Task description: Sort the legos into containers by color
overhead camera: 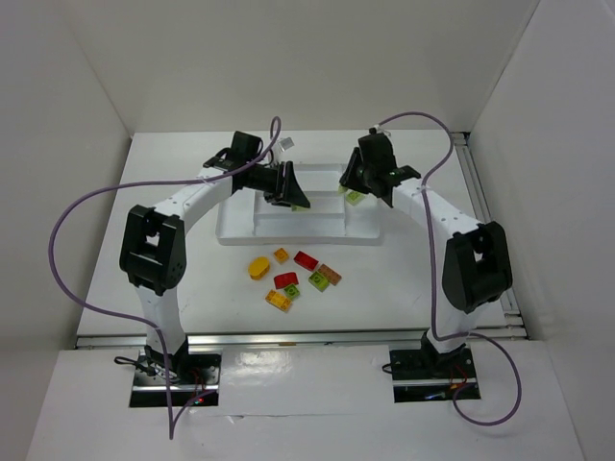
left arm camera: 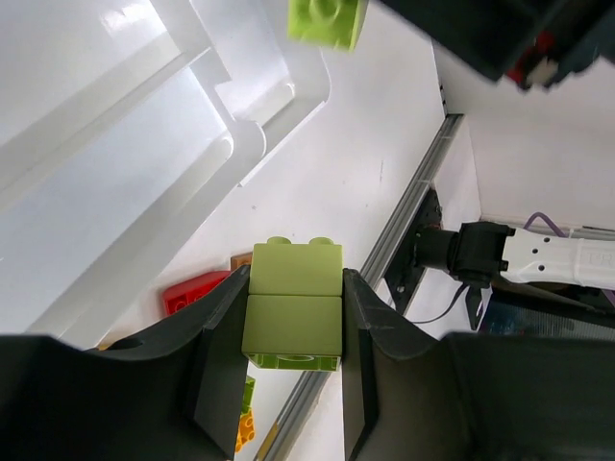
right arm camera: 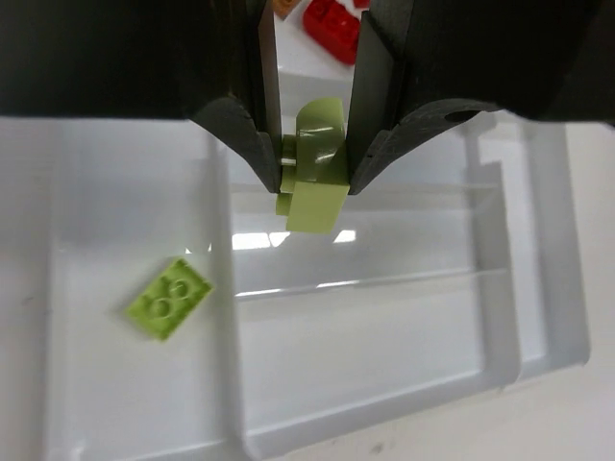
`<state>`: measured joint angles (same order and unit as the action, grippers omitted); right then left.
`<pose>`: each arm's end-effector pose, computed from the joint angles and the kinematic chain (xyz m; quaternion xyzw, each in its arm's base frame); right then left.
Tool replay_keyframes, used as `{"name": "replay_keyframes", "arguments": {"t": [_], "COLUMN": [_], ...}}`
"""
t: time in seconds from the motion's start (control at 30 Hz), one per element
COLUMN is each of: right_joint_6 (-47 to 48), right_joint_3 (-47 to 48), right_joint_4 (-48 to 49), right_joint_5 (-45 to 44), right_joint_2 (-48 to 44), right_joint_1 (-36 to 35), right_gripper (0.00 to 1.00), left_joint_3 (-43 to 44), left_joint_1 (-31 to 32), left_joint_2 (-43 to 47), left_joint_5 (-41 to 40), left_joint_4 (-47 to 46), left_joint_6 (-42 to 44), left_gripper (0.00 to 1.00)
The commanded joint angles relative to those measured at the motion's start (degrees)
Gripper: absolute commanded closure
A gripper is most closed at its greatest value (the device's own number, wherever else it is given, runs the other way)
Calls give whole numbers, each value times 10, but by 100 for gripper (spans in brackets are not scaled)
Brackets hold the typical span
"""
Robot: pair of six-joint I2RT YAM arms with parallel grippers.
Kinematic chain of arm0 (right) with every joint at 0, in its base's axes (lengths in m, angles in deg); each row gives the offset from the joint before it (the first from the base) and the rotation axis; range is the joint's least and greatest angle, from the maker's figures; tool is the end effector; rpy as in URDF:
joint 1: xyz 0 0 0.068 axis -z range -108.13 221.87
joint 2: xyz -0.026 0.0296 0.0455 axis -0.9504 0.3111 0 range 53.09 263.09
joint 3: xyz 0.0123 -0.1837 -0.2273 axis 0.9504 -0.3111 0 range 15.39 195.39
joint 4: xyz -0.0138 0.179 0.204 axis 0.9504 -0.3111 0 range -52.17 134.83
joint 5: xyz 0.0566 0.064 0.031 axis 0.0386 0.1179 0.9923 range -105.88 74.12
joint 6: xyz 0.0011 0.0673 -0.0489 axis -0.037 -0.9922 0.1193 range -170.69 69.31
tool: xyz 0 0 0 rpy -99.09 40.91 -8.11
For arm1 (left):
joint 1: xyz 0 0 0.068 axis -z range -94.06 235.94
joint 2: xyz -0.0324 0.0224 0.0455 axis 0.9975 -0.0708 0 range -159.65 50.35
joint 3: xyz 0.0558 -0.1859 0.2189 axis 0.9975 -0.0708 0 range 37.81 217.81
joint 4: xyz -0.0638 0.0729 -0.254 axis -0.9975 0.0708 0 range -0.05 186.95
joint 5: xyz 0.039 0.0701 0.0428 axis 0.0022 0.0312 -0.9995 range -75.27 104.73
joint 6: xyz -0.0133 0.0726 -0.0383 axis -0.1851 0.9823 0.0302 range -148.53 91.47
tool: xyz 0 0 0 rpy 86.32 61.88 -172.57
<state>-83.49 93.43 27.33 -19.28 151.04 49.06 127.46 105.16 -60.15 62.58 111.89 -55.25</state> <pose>0.4043 0.1654 0.2753 0.0911 0.8915 0.1831 0.4042 0.4263 -0.2057 0.2615 0.1073 0.8464 -0.4850 0.1919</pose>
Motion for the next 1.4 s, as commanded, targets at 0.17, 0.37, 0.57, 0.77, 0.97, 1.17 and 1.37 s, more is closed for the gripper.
{"name": "replay_keyframes", "arguments": {"t": [0.17, 0.37, 0.57, 0.77, 0.97, 1.17, 1.37], "right_joint_6": [16, 21, 21, 21, 21, 21, 91], "right_joint_3": [74, 145, 192, 169, 15, -118, -206], "right_joint_4": [-24, -36, -43, -48, 3, 49, 137], "right_joint_5": [-134, -156, -177, -177, -123, 24, 234], "right_joint_2": [70, 165, 202, 163, -4, -151, -223], "right_joint_1": [26, 37, 37, 37, 32, 26, 21], "right_gripper": [88, 84, 46, 1, 34, 46, 17], "left_joint_3": [13, 18, 7, 12, 48, 76, 87], "left_joint_1": [-9, -9, -3, 2, 7, 7, 13], "left_joint_2": [30, 36, 53, 53, 33, 1, -21], "left_joint_5": [-33, -45, -45, -45, -45, -7, 112], "left_joint_4": [5, 15, 15, 15, 21, 26, 6], "left_joint_6": [-4, -9, -9, -9, 2, 7, 12], "left_gripper": [100, 100, 100, 100, 100, 100, 100]}}
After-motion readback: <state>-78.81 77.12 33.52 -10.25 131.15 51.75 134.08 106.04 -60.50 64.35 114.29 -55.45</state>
